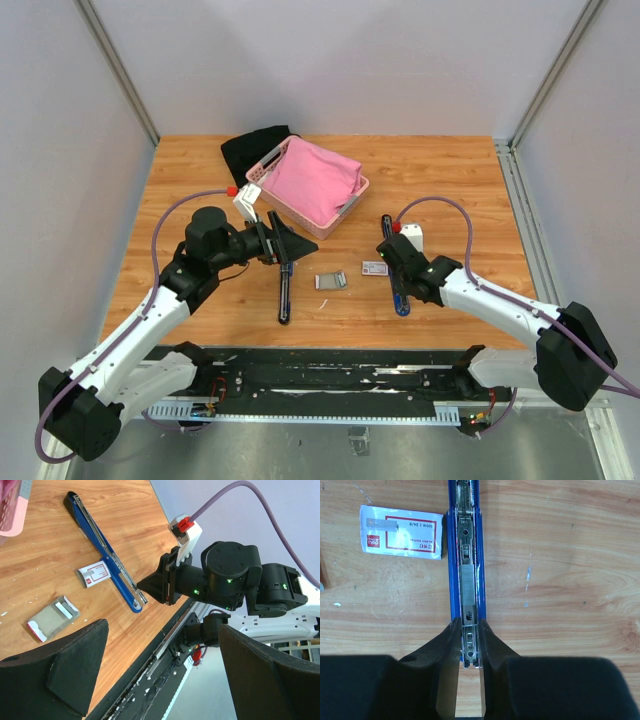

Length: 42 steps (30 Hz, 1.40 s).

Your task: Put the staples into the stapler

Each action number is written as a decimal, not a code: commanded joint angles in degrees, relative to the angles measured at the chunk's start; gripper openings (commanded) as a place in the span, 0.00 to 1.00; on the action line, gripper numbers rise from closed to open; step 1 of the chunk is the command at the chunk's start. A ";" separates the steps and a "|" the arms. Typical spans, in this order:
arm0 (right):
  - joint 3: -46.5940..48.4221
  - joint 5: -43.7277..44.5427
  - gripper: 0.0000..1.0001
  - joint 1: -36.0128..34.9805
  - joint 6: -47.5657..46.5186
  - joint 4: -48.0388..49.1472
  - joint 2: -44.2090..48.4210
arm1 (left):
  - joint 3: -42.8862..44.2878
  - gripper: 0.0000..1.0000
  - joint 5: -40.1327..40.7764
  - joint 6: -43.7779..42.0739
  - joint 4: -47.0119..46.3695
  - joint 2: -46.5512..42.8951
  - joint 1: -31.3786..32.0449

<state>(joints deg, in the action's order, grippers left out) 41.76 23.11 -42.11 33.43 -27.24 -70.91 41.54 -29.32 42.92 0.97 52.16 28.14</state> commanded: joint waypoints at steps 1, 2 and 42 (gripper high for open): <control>-1.50 -0.32 0.20 -1.26 1.38 -3.03 1.24 | -0.23 0.96 -0.96 -0.05 -0.97 -0.24 -0.35; -1.49 -0.31 0.22 -1.29 1.33 -3.14 1.54 | -0.23 0.96 -0.92 -0.03 -1.03 -0.22 -0.30; 6.78 -3.29 0.16 3.37 0.33 -9.69 -7.20 | 0.69 0.96 -0.52 -1.42 -0.62 2.74 -0.32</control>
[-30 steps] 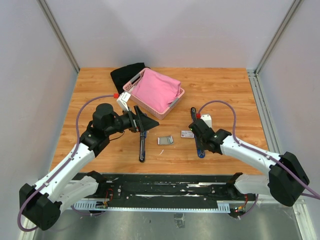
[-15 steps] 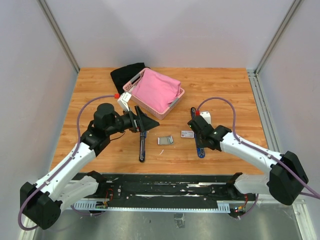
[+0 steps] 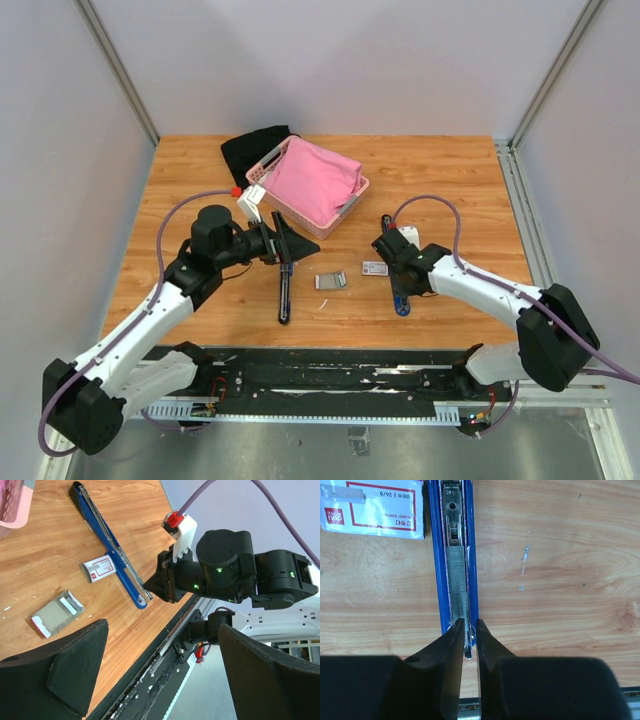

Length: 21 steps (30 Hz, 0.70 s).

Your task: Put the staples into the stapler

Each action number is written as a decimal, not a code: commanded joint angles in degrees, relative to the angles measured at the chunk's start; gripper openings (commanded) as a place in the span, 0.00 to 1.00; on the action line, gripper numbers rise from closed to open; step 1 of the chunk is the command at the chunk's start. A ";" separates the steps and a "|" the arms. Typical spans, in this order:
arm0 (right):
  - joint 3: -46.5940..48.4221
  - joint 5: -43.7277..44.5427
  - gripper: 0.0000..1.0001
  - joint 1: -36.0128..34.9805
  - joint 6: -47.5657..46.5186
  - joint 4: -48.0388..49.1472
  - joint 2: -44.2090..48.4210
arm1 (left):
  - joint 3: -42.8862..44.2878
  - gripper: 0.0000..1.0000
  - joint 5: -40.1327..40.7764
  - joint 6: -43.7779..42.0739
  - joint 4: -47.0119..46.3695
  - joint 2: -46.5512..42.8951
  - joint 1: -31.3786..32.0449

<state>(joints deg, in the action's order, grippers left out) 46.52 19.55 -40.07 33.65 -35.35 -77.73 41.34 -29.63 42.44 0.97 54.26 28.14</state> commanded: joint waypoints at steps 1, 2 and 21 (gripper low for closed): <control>2.05 0.14 0.15 1.50 -0.08 -1.34 -0.46 | 0.97 0.96 -0.19 -0.95 -0.70 0.78 -0.26; 2.00 0.01 0.15 1.82 -0.30 -1.12 -0.60 | 1.03 0.96 -0.17 -1.02 -0.80 0.89 -0.35; 2.70 -3.33 0.11 3.88 -1.92 2.22 -3.87 | 1.81 0.96 -0.26 -1.75 -0.88 2.77 -0.35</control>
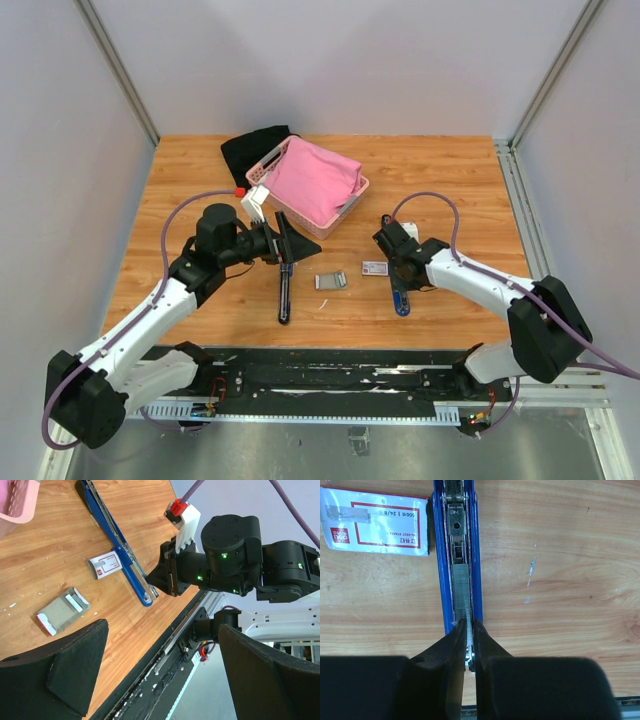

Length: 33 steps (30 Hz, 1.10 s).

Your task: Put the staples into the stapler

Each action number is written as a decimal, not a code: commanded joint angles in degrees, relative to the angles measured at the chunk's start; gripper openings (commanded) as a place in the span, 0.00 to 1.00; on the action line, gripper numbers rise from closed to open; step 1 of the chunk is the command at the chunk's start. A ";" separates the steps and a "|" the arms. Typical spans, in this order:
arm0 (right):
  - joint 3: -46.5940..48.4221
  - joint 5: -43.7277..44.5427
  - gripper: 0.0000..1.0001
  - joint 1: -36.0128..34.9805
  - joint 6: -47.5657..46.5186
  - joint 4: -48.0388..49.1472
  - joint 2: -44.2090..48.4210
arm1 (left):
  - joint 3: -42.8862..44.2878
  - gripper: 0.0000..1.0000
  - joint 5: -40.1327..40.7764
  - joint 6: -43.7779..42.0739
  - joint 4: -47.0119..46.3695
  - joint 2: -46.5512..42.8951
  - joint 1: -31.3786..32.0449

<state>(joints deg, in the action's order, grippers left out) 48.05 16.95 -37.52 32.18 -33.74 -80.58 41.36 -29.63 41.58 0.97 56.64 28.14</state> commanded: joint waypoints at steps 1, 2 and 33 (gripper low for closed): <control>1.19 -0.65 0.08 1.35 -0.41 0.52 -1.19 | 1.84 0.96 -0.26 -0.93 -0.90 0.40 -0.35; 1.18 -0.52 0.06 1.44 -0.35 0.45 -1.24 | 1.87 0.96 -0.21 -0.99 -0.89 0.40 -0.37; 2.95 -1.48 0.00 3.64 -2.64 -1.08 -0.63 | 2.91 0.96 -0.96 -1.60 -1.85 3.25 -0.34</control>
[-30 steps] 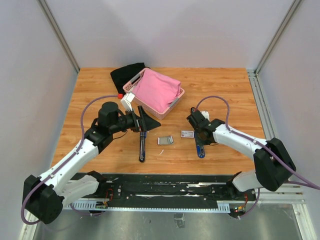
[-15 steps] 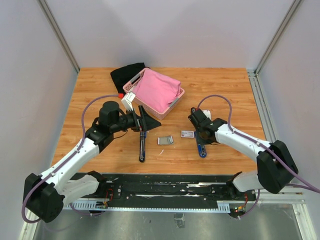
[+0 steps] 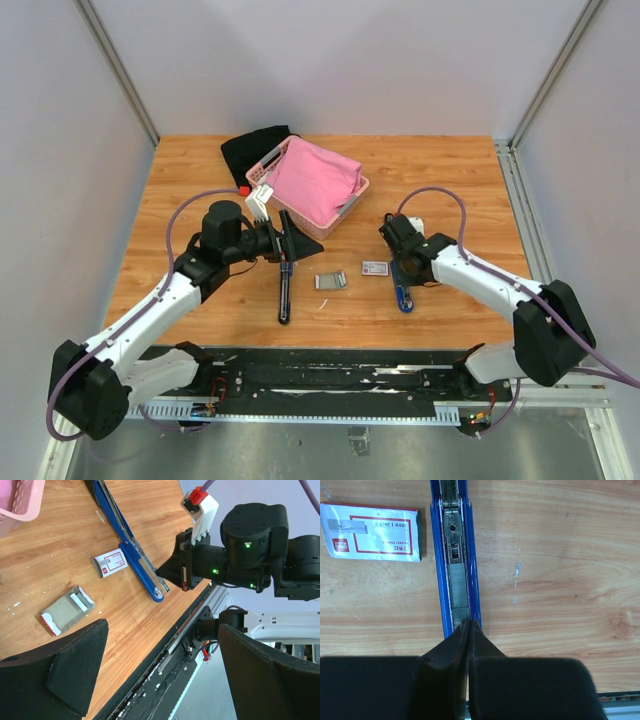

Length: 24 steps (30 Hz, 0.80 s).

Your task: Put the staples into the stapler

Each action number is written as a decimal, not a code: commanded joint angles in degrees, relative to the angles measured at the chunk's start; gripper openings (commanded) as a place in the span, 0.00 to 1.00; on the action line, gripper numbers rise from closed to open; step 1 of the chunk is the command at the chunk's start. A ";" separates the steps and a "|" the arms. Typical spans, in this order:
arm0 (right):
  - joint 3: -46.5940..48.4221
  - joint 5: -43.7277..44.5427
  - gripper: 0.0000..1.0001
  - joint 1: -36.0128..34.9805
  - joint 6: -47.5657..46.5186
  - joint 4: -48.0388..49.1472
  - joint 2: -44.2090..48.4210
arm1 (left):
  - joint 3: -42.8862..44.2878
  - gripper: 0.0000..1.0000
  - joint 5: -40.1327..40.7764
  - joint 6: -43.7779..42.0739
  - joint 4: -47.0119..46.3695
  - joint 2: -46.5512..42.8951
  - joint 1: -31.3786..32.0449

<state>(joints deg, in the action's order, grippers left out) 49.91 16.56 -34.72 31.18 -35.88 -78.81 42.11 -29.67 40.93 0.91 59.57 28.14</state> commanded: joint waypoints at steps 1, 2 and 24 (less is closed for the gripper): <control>1.29 -1.63 0.00 0.80 -1.99 1.07 -3.09 | 2.21 0.96 -1.02 -0.95 -1.80 0.36 -0.36; 1.43 -2.00 0.01 0.84 -2.17 1.03 -3.84 | 2.19 0.96 -1.01 -0.98 -1.79 0.37 -0.30; 2.87 -0.50 0.01 0.82 -0.98 -2.64 -2.27 | 1.85 0.96 -1.09 -0.84 -1.70 -0.40 -0.31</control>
<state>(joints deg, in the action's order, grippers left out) 52.56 15.22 -34.70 29.34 -37.10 -83.05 42.44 -29.76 40.88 0.51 59.86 28.14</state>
